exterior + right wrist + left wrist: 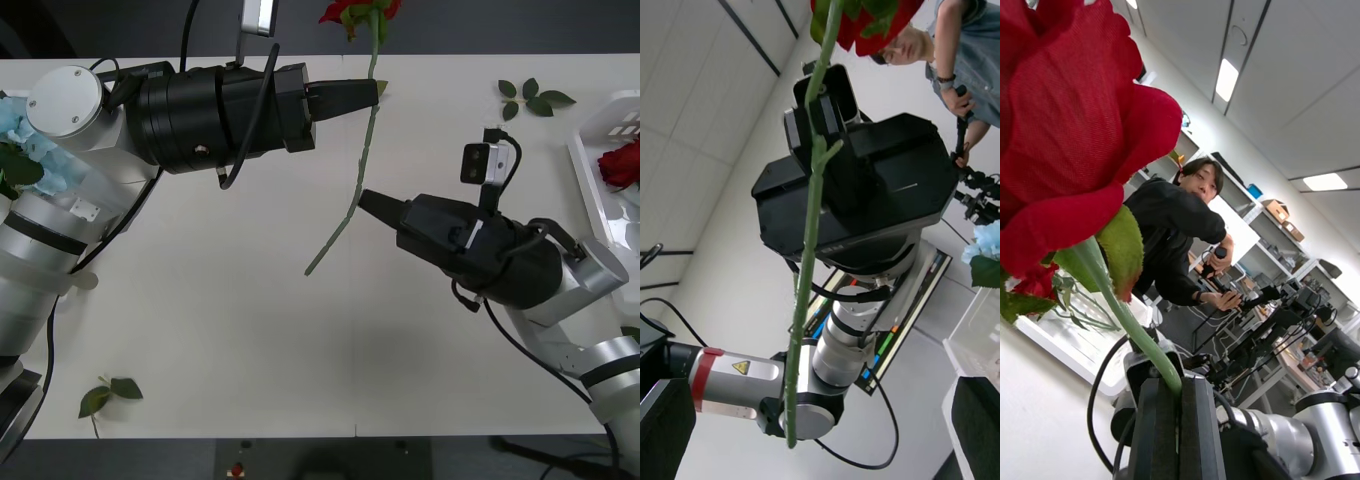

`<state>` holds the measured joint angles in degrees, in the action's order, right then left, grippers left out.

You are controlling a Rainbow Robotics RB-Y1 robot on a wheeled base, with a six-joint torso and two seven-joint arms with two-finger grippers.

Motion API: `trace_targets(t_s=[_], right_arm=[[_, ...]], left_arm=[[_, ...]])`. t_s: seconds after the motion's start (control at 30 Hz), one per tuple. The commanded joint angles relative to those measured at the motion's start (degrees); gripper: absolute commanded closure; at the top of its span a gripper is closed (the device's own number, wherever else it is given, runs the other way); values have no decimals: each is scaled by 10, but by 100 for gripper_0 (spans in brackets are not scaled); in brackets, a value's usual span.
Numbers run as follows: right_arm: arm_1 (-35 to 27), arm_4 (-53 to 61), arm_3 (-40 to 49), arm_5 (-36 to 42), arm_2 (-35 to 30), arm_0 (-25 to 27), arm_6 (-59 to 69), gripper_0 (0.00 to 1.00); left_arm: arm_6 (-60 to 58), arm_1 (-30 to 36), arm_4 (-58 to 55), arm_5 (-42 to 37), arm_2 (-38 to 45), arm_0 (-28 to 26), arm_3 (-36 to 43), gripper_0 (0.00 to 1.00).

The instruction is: Put the red flowers into the right box and the blue flowers into the left box

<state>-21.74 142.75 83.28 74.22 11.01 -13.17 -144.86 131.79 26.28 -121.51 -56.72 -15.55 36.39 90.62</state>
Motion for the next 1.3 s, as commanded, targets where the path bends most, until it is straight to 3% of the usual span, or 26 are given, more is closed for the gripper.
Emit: trace_targets(t_s=[0.03, 0.43, 0.6, 0.73, 0.8, 0.97, 1.1, 1.3], right_arm=[[24, -28, 21, -12, -8, -21, -13, 0], [75, -60, 20, -40, 0, -47, -8, 0], [80, -60, 20, -48, 11, -56, -6, 7], [80, -58, 20, -52, 18, -59, -6, 25], [82, -56, 20, -53, 18, -59, -6, 46], [83, -56, 20, -51, 23, -59, -3, 76], [82, -56, 20, -52, 24, -60, -1, 89], [83, -56, 20, -60, 26, -61, 3, 100]], left_arm=[[14, 3, -6, -2, 3, 3, 17, 100], [14, 3, -6, -2, 3, 3, 17, 100], [14, 3, -6, -2, 3, 3, 17, 100], [14, 3, -6, -2, 3, 3, 17, 100], [14, 3, -6, -2, 3, 3, 17, 100], [14, 3, -6, -2, 3, 3, 17, 100], [14, 3, -6, -2, 3, 3, 17, 100], [14, 3, -6, -2, 3, 3, 17, 100]])
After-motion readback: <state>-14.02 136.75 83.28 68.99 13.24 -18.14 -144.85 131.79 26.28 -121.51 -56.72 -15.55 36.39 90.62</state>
